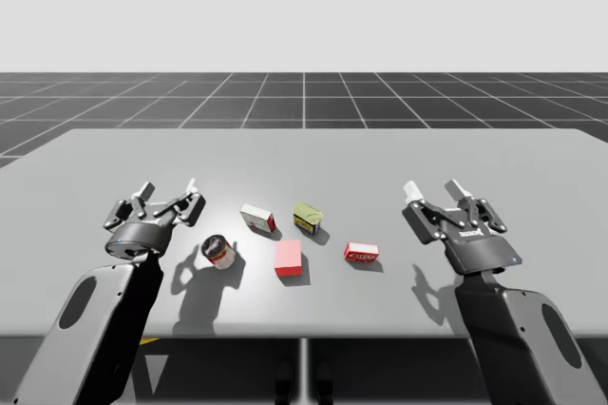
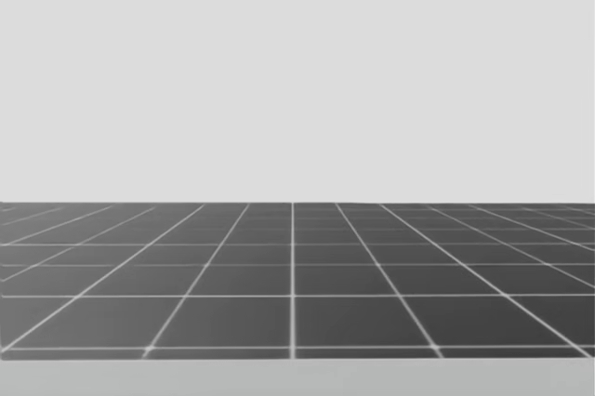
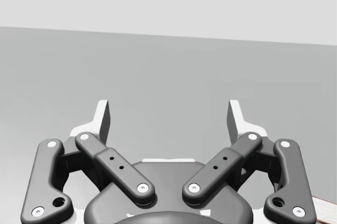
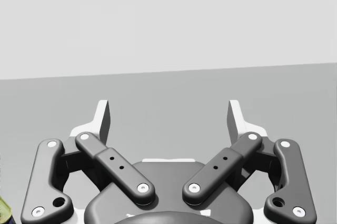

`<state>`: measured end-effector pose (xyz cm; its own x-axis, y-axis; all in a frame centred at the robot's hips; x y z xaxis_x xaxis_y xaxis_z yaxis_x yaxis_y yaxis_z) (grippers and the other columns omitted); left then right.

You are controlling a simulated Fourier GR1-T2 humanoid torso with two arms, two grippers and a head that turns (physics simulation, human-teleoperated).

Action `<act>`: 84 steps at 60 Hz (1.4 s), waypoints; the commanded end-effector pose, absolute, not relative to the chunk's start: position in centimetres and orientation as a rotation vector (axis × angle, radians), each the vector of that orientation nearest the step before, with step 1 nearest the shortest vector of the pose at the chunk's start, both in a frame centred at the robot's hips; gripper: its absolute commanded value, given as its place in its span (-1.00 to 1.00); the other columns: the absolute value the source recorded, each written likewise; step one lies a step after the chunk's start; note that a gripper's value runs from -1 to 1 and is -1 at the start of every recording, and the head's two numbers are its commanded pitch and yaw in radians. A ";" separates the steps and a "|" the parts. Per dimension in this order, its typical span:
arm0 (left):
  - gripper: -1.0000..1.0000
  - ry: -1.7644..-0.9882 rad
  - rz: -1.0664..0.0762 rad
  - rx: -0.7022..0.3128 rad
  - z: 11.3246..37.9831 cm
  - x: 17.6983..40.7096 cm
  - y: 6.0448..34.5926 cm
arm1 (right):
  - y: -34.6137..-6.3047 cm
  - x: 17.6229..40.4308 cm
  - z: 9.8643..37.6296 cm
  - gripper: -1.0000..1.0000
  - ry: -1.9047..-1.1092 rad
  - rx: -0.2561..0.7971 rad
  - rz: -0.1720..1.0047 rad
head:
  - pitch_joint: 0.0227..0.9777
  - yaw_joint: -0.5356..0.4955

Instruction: Find the red cube and pick it up.

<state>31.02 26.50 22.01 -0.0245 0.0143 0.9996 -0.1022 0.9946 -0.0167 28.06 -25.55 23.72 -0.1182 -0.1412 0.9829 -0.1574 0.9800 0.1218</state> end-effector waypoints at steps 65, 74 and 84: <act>-1.00 -1.583 0.085 0.076 21.8 31.2 27.0 | -25.9 28.2 23.9 -1.00 -1.682 0.207 -0.037 | 0.48 0.04; -1.00 -1.583 0.086 0.077 21.8 31.3 27.0 | -25.9 28.2 23.8 -1.00 -1.674 0.208 -0.034 | 0.62 0.08; -1.00 -1.585 0.083 0.071 21.8 31.3 26.9 | -25.8 28.2 23.9 -1.00 -1.666 0.212 -0.032 | 0.76 0.16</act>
<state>31.25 26.97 21.82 -0.0148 0.0056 0.9999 -0.1012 0.9948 -0.0071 28.23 -25.86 23.89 -0.0979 -0.1579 0.9826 -0.1177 0.9822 0.1461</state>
